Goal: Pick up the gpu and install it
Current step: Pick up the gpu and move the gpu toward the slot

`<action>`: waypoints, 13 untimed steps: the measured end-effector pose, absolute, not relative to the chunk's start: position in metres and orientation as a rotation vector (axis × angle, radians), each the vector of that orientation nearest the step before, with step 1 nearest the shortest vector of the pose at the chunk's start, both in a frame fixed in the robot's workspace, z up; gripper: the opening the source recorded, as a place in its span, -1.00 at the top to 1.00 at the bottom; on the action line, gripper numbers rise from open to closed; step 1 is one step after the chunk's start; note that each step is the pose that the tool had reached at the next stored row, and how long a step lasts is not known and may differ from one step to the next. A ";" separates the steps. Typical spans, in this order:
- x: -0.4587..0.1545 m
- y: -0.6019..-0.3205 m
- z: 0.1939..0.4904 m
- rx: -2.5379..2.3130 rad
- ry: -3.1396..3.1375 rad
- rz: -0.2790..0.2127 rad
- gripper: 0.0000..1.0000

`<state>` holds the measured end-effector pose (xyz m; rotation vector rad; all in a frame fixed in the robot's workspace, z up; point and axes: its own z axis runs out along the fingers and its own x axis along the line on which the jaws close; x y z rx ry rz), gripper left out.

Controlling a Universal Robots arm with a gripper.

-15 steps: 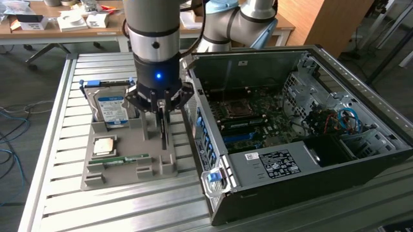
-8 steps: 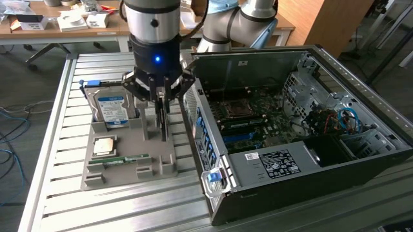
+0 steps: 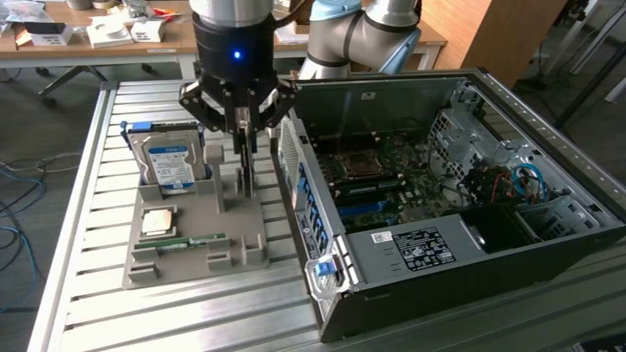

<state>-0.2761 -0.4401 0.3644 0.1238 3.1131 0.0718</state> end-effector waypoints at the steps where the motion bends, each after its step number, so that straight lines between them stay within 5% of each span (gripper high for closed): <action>1: -0.276 -0.440 0.369 0.124 3.113 0.072 0.47; 13: -0.276 -0.440 0.423 0.124 3.113 0.072 0.47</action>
